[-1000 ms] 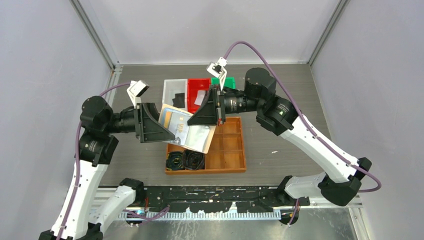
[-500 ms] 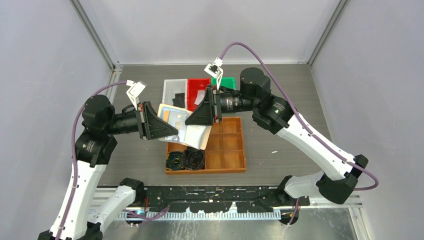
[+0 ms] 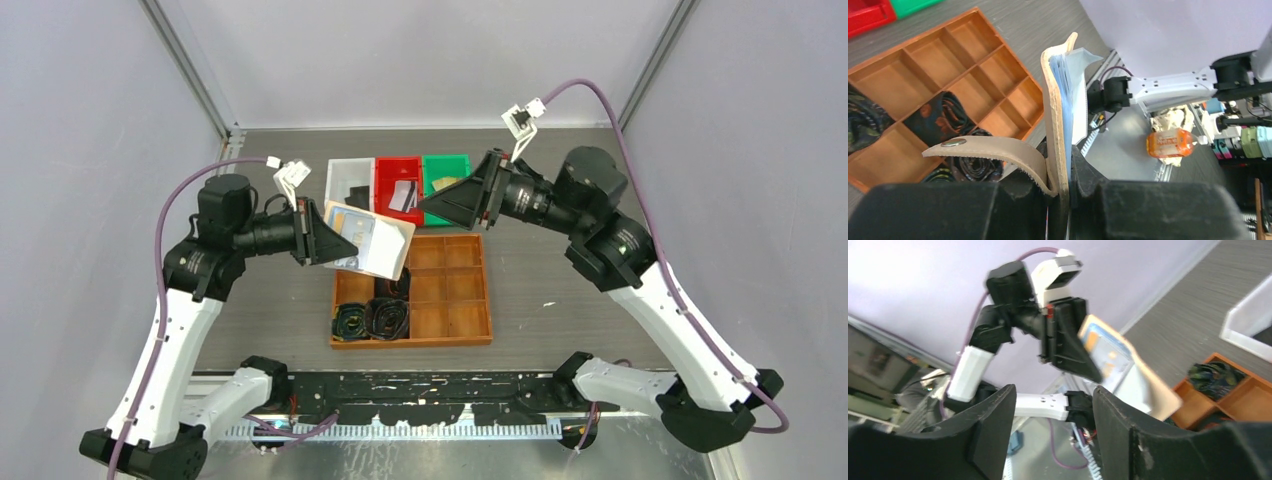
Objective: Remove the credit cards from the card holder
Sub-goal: Open the card holder, then remove the credit card from the card holder, then place the credit card in the storage box, then remove the credit card from the card holder.
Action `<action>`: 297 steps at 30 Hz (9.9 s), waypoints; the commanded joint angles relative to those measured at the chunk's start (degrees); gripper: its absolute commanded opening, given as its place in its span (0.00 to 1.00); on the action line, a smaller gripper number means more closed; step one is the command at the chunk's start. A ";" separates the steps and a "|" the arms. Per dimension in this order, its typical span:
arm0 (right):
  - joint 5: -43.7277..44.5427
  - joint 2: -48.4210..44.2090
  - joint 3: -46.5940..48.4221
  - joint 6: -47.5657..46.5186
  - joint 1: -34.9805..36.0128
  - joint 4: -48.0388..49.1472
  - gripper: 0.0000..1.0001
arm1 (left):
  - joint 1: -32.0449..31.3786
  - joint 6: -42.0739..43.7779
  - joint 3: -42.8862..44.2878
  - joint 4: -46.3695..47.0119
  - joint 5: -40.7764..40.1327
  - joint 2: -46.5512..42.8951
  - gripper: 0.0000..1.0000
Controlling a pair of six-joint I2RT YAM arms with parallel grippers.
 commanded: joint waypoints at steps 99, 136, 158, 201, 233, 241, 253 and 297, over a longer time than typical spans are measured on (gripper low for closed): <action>1.91 1.69 -36.36 34.50 8.43 62.63 0.06 | 3.68 -31.18 -1.73 26.53 14.72 -1.80 0.00; 4.33 0.52 -35.67 35.21 6.67 62.31 0.29 | 4.30 -35.27 -0.22 30.48 14.37 -1.84 0.00; 6.74 4.08 -39.62 41.83 6.72 77.08 0.05 | 4.37 -37.86 -2.06 34.80 13.35 -2.71 0.03; 6.53 -9.72 -42.26 34.30 2.06 56.47 0.04 | 6.14 -29.20 1.05 26.30 10.95 -1.94 0.00; 7.41 63.58 31.69 -5.20 -11.84 -9.48 0.01 | 9.14 9.51 12.50 -5.42 12.23 -2.81 0.00; 12.77 70.95 41.81 -9.29 -9.17 -15.31 0.01 | 9.13 8.87 11.76 -4.26 12.67 -2.91 0.00; 19.09 71.90 42.70 -13.47 -8.36 -18.64 0.15 | 9.12 8.56 11.43 -3.95 13.02 -3.53 0.00; -15.87 7.88 -11.98 -0.56 8.42 28.14 0.86 | 9.13 18.64 13.84 -16.39 18.64 -1.83 0.00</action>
